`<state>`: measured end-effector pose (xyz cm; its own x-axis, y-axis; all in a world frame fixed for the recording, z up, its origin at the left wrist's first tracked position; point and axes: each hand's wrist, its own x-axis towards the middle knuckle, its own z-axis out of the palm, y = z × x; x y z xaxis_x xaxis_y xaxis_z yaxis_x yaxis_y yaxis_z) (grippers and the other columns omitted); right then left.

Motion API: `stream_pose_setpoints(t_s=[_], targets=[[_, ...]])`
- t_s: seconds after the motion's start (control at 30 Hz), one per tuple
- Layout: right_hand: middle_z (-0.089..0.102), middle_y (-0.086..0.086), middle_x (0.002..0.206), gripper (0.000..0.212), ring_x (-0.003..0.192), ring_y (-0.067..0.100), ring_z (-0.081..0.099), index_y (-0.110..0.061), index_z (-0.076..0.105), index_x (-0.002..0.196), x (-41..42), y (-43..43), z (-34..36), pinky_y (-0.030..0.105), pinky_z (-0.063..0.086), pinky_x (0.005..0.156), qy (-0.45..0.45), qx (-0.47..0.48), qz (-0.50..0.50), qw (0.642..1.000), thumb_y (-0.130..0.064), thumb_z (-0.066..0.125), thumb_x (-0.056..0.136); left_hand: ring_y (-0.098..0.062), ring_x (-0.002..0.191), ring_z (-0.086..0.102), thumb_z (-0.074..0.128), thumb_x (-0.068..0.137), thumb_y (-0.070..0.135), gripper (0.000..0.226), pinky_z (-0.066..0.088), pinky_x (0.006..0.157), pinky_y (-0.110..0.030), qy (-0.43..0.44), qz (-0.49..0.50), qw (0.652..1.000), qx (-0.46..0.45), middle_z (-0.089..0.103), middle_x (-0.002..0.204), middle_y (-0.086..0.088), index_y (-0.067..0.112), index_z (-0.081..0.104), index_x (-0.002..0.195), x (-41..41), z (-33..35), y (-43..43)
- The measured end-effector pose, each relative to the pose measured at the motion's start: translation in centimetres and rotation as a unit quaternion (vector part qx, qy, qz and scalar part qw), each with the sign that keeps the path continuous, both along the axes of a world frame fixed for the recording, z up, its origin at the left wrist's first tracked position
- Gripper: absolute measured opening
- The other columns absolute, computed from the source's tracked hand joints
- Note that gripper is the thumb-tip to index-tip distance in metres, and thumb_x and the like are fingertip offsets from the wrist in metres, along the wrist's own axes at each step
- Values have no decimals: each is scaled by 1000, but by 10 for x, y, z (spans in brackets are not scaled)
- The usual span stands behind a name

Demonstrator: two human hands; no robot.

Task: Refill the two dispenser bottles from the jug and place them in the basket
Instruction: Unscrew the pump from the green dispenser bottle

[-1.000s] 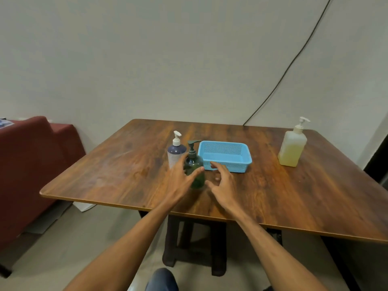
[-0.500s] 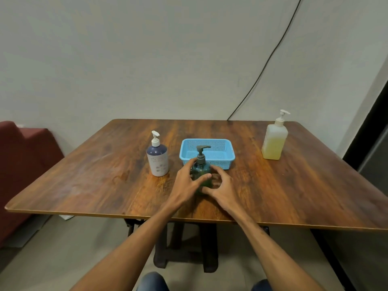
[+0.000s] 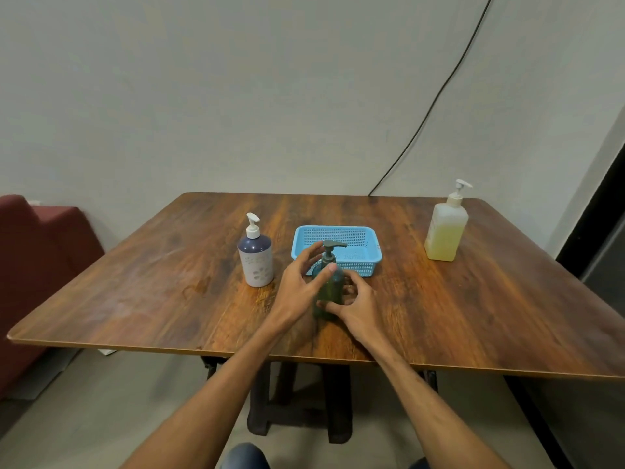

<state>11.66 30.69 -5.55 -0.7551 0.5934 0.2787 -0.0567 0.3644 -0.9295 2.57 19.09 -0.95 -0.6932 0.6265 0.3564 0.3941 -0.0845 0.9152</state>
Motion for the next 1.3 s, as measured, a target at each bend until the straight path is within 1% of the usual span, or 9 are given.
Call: stream_pose_setpoints(t_s=[0.1,0.23,0.4,0.6,0.8,0.93,1.07,1.2,1.3], targets=[[64,-9,125,68,110,8,63,-29,55,129,0,0,1,31,58,92,-5,0,6,1000,-20,91,71,-11,124,60,65,95,23,43,54,100,-37,-1,-18,1000,22,63,136,2,15,57,136,-4,5,3],[62,-18,118,69,110,8,64,-33,55,127,1,1,3,34,59,93,-12,4,11,1000,-22,92,70,-17,115,67,65,93,5,31,57,95,-36,-4,-8,999,39,70,123,-4,12,66,123,-6,10,5],[62,-15,119,70,111,9,63,-34,53,127,2,1,4,34,59,93,-17,8,5,1000,-20,92,70,-11,99,71,84,77,17,35,60,88,-40,22,78,996,40,74,107,2,11,72,109,-3,12,11],[59,-18,121,76,110,7,62,-28,52,137,2,-1,4,29,58,91,-19,16,2,1000,-23,91,71,-7,132,51,73,88,32,68,46,108,-27,-6,-21,1000,-19,53,146,6,25,42,148,-3,4,12],[65,-8,123,77,108,11,66,-22,54,136,1,2,1,38,61,89,-20,7,6,1000,-25,92,70,-11,113,67,70,90,8,37,55,98,-44,7,29,999,26,71,121,-1,8,64,126,-3,6,12],[58,-18,121,71,113,10,61,-35,52,129,0,2,1,33,59,93,-30,8,2,1000,-23,91,72,-10,104,70,83,78,20,45,60,89,-37,19,85,996,37,71,117,3,14,67,119,3,9,16],[59,-10,133,76,117,11,59,-37,49,134,-2,2,-1,35,57,96,-28,24,-8,999,-26,91,71,-7,120,61,78,83,37,60,54,99,-31,1,11,1000,-1,62,134,11,26,53,137,2,6,13],[63,-5,128,83,111,12,65,-24,51,138,-2,5,-5,40,61,89,-28,14,-5,1000,-30,93,68,-11,127,58,59,97,11,43,51,104,-37,-1,-44,999,6,61,137,1,12,53,140,-2,7,5],[63,-10,122,76,108,11,65,-26,54,132,-2,5,-5,38,61,89,-26,14,-7,1000,-29,93,67,-14,117,65,64,93,4,35,54,100,-41,-12,-10,1000,26,69,125,-4,7,63,128,-5,11,3]])
